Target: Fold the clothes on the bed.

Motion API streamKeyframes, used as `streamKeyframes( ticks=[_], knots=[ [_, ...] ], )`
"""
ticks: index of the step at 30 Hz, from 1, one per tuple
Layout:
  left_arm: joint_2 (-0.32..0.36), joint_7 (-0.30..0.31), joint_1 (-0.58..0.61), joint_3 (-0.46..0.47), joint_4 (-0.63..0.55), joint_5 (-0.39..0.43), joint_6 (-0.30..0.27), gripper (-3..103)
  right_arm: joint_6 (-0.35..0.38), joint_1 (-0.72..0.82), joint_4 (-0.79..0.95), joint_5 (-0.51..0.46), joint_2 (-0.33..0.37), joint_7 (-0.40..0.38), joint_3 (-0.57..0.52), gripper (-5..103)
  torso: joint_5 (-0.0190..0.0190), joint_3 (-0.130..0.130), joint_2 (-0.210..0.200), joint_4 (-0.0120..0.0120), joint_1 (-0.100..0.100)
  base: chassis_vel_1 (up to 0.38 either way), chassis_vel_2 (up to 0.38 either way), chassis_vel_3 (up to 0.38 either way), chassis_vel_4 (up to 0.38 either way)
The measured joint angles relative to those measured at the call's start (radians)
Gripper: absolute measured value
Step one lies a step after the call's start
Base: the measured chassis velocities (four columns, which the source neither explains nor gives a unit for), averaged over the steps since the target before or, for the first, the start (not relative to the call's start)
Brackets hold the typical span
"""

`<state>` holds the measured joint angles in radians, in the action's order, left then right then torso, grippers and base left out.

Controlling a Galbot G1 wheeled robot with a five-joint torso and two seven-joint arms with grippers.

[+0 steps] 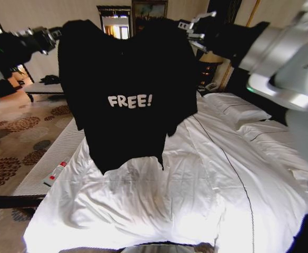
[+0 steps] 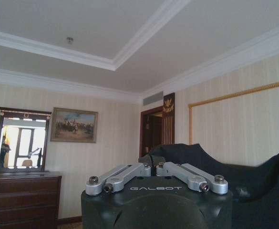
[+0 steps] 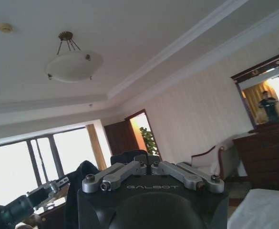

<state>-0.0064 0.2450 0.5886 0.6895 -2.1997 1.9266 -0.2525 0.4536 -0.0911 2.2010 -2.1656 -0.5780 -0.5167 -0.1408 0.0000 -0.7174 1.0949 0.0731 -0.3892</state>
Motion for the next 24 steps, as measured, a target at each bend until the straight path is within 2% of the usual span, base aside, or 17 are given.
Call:
streamKeyframes(
  ticks=[2, 3, 6, 10, 16, 20, 24],
  knots=[
    [0.002, -0.002, 0.001, -0.009, -0.009, 0.01, -0.006, 0, -0.008, 0.077, 0.052, -0.048, 0.083, 0.0, -0.092, 0, 0.0, 0.0, 0.0, 0.0004, 0.0, 0.0, 0.0, 0.0, 0.0],
    [0.002, -0.002, 0.001, -0.009, -0.009, 0.01, -0.006, 0, -0.008, 0.077, 0.052, -0.048, 0.083, 0.0, -0.092, 0, 0.0, 0.0, 0.0, 0.0004, 0.0, 0.0, 0.0, 0.0, 0.0],
    [-0.008, 0.026, 0.004, 0.002, -0.042, 0.05, -0.028, 0, -0.01, 0.233, 0.123, -0.089, 0.18, 0.013, -0.262, 0, 0.0003, 0.0, 0.0, 0.0009, 0.0, 0.0, 0.0, 0.0, 0.0],
    [-0.018, 0.065, 0.009, 0.041, -0.076, 0.097, -0.057, 0, -0.017, 0.325, 0.189, -0.106, 0.23, 0.019, -0.341, 0, 0.0006, 0.0, 0.0, 0.0003, 0.0, 0.0, 0.0, 0.0, 0.0],
    [-0.057, 0.131, 0.031, 0.066, -0.139, 0.125, -0.118, 0, -0.032, 0.397, 0.287, -0.141, 0.277, 0.01, -0.389, 0, -0.0006, 0.0, 0.0, 0.0002, 0.0, 0.0, 0.0, 0.0, 0.0],
    [-0.064, 0.159, 0.034, 0.086, -0.175, 0.153, -0.136, 0, -0.034, 0.447, 0.306, -0.13, 0.274, 0.008, -0.395, 0, 0.0, 0.0, 0.0, 0.0002, 0.0, 0.0, 0.0, 0.0, 0.0],
    [-0.076, 0.223, 0.043, 0.139, -0.204, 0.221, -0.191, 0, -0.032, 0.538, 0.307, -0.113, 0.263, 0.003, -0.426, 0, 0.0004, 0.0, 0.0, 0.0002, 0.0, 0.0, 0.0, 0.0, 0.0]
  ],
)
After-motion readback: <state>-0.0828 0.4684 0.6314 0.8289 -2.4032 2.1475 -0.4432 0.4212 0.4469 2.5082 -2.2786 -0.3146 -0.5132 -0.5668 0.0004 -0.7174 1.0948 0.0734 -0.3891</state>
